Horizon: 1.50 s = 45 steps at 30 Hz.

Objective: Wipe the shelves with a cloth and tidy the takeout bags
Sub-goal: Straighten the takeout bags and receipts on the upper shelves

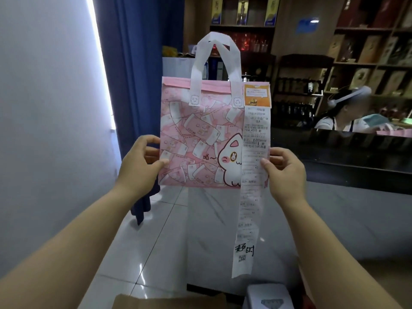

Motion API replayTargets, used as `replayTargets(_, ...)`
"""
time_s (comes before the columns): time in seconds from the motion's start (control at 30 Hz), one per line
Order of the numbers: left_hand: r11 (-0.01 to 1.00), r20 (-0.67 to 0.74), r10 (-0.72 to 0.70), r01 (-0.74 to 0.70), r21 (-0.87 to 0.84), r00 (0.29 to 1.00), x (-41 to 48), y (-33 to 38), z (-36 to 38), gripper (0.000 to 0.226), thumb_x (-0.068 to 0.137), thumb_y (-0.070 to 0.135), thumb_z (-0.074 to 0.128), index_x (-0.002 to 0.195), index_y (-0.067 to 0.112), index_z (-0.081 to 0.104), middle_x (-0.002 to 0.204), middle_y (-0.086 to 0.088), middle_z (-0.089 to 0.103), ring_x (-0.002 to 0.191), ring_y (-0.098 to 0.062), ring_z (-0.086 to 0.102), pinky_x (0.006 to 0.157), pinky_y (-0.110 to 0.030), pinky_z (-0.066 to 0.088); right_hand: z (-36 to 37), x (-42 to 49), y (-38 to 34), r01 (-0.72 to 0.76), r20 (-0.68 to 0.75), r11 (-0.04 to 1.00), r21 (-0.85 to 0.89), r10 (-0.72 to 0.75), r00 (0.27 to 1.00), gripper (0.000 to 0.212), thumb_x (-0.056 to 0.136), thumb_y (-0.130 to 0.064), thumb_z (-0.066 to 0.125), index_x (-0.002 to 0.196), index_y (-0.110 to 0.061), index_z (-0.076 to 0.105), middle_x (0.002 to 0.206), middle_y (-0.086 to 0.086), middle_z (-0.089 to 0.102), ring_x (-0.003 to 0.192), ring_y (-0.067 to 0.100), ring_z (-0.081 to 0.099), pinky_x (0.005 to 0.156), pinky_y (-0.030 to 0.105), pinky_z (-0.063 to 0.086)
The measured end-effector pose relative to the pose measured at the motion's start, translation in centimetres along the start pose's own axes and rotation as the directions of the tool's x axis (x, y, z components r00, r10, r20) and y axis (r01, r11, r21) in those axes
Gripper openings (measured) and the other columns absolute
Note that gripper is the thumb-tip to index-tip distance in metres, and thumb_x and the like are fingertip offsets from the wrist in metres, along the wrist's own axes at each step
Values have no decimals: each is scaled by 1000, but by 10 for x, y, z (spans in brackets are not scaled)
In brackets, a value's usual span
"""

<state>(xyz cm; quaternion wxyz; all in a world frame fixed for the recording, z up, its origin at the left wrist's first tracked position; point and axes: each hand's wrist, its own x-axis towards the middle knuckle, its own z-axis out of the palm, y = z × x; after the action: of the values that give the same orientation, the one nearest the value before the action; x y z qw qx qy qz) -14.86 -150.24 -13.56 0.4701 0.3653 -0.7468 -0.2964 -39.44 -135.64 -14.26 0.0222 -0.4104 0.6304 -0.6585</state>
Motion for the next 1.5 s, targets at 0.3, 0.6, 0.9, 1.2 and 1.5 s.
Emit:
replayTargets(0.3,999,27,19,-18,-27,999,131,-29,74,42,80,21,70,94,52,45,92,13,64,87,-3,61,73,-23,46,40,120,59,-8,-89,1000,-30,6,996,24,87,-15,62,84,-39,58,92,-8,66,85,14,66,71,42,58)
replayTargets(0.6,998,73,-42,45,-44,996,187,-67,123,40,83,20,66,111,38,45,103,6,63,92,-10,60,71,-24,47,57,167,93,-54,-95,993,-110,43,995,25,88,-18,61,87,-43,57,92,-13,65,87,7,64,73,39,58)
replayTargets(0.9,997,87,-73,74,-8,994,203,-88,130,42,86,24,64,122,30,45,111,8,60,89,-6,57,62,-11,37,78,179,106,-82,-42,985,-151,76,996,15,88,-22,61,96,-34,59,94,-15,64,88,1,61,73,30,56)
replayTargets(1.2,997,85,-70,71,-16,994,198,-88,129,49,82,29,68,125,23,45,115,5,58,100,-12,57,68,-13,40,69,174,101,-44,-65,986,-161,34,997,21,85,-25,65,106,-26,60,98,-13,65,89,4,63,72,27,56)
replayTargets(1.5,998,30,-46,45,46,998,177,-83,123,42,80,31,70,118,28,52,114,9,57,101,-10,56,80,-22,40,55,161,91,52,-95,976,-213,-74,993,18,85,-32,65,102,-33,59,98,-19,62,95,2,60,75,16,46)
